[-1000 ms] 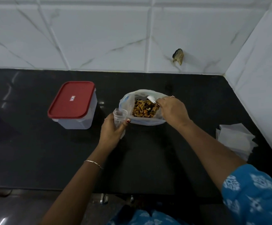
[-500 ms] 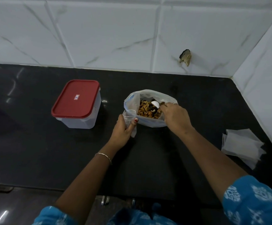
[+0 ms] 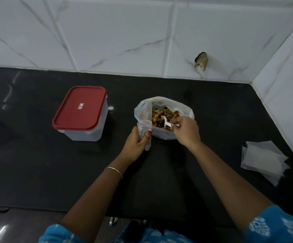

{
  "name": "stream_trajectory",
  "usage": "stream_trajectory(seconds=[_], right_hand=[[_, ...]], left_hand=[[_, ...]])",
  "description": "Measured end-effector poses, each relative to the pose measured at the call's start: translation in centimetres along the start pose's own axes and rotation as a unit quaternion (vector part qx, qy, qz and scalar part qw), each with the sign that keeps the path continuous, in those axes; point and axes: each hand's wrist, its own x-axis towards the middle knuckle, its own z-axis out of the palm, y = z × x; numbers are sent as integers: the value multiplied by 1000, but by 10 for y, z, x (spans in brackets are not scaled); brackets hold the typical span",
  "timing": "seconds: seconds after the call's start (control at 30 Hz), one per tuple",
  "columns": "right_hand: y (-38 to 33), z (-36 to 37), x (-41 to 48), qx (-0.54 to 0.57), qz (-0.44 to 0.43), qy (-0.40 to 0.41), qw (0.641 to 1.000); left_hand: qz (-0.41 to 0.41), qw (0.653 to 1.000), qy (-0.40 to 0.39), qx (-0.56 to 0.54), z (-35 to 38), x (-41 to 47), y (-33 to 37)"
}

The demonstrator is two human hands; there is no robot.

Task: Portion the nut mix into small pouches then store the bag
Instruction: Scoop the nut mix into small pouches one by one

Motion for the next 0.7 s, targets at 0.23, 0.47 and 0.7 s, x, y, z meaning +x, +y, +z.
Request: stream_trajectory(seconds=[0.23,0.47,0.7], right_hand=[[-1,11,-4,234,150,-49,959],[-8,13,-11,393,257,-71,880],[-9,7,-16,421,266,-69,864]], left_hand=[[9,1000,-25,11,11,1,-1],[6,1000,-22,19,10,-1,1],[42,998,53,8,15,-8,0]])
